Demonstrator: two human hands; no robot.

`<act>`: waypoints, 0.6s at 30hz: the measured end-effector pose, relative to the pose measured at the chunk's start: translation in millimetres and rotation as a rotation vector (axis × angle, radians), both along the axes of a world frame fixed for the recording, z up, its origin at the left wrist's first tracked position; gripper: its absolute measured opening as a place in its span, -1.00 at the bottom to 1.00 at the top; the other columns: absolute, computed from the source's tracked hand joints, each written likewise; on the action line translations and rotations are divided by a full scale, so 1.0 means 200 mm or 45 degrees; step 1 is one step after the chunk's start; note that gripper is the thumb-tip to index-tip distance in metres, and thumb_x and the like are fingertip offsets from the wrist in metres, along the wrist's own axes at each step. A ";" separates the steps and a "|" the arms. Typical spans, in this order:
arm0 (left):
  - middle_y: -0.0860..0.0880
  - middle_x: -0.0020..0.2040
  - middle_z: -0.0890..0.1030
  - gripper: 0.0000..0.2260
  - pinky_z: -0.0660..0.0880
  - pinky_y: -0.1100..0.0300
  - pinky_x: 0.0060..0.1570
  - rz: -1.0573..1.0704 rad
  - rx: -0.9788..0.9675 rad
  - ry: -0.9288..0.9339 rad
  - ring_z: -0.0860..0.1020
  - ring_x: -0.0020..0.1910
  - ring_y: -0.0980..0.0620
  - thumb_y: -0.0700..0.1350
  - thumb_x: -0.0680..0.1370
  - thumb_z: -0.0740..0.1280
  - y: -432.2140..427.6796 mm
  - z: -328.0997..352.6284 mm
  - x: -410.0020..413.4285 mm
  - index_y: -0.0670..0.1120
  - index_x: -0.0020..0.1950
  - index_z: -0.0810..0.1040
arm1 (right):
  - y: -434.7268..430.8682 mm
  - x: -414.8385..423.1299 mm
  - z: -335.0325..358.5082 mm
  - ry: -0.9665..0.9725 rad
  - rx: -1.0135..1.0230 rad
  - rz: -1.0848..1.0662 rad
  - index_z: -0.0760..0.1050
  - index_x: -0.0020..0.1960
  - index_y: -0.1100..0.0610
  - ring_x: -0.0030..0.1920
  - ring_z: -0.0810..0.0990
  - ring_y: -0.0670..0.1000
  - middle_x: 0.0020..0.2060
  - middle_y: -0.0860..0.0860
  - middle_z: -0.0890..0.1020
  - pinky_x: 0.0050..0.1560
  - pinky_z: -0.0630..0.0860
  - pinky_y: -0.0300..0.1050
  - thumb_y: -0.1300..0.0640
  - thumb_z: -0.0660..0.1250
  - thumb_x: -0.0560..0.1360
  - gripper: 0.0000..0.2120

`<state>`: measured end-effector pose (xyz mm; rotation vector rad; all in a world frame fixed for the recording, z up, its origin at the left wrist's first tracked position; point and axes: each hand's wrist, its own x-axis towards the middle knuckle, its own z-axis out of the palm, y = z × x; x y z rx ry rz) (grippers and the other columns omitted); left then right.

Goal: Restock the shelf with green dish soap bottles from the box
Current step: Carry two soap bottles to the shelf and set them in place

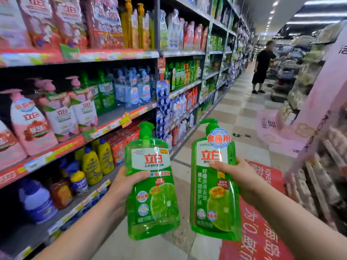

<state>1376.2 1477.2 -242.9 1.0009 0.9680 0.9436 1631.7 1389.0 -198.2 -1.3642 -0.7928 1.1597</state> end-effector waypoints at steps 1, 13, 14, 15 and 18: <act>-0.14 -0.23 0.71 -0.74 0.61 0.12 -0.40 0.018 -0.009 0.006 0.67 -0.39 -0.08 -0.32 0.40 0.40 0.07 0.00 0.03 -0.10 0.03 0.53 | 0.07 0.04 -0.01 0.005 -0.008 0.001 0.52 -0.01 0.23 -0.35 0.70 0.07 -0.20 0.17 0.71 -0.39 0.63 -0.11 0.36 0.43 0.37 -0.78; -0.10 -0.34 0.70 -0.73 0.60 0.08 -0.36 0.297 -0.034 0.036 0.65 -0.42 -0.09 -0.36 0.42 0.39 0.78 -0.07 0.58 -0.03 -0.06 0.45 | 1.06 0.63 -0.06 -0.065 0.068 0.248 0.57 0.00 0.25 -0.29 0.71 0.10 -0.19 0.18 0.73 -0.30 0.65 -0.07 0.34 0.49 0.26 -0.68; -0.11 -0.32 0.70 -0.72 0.59 0.06 -0.30 0.339 -0.038 0.030 0.64 -0.39 -0.12 -0.36 0.41 0.39 0.84 -0.07 0.63 -0.02 -0.07 0.45 | 1.15 0.70 -0.05 -0.084 0.076 0.268 0.57 -0.01 0.24 -0.29 0.71 0.10 -0.19 0.17 0.73 -0.29 0.66 -0.06 0.34 0.48 0.28 -0.71; -0.12 -0.30 0.70 -0.73 0.58 0.04 -0.25 0.376 -0.041 0.028 0.64 -0.35 -0.13 -0.35 0.41 0.40 0.89 -0.07 0.68 -0.02 -0.07 0.45 | 1.24 0.76 -0.03 -0.111 0.078 0.290 0.57 0.00 0.23 -0.27 0.71 0.11 -0.18 0.17 0.73 -0.24 0.66 -0.03 0.33 0.48 0.28 -0.70; -0.12 -0.32 0.70 -0.74 0.58 0.03 -0.27 0.491 -0.084 -0.025 0.64 -0.36 -0.13 -0.35 0.41 0.40 1.02 -0.06 0.81 -0.04 -0.06 0.46 | 1.52 0.91 0.01 -0.155 0.088 0.358 0.56 0.01 0.22 -0.17 0.70 0.17 -0.13 0.18 0.72 -0.08 0.64 0.07 0.33 0.50 0.27 -0.67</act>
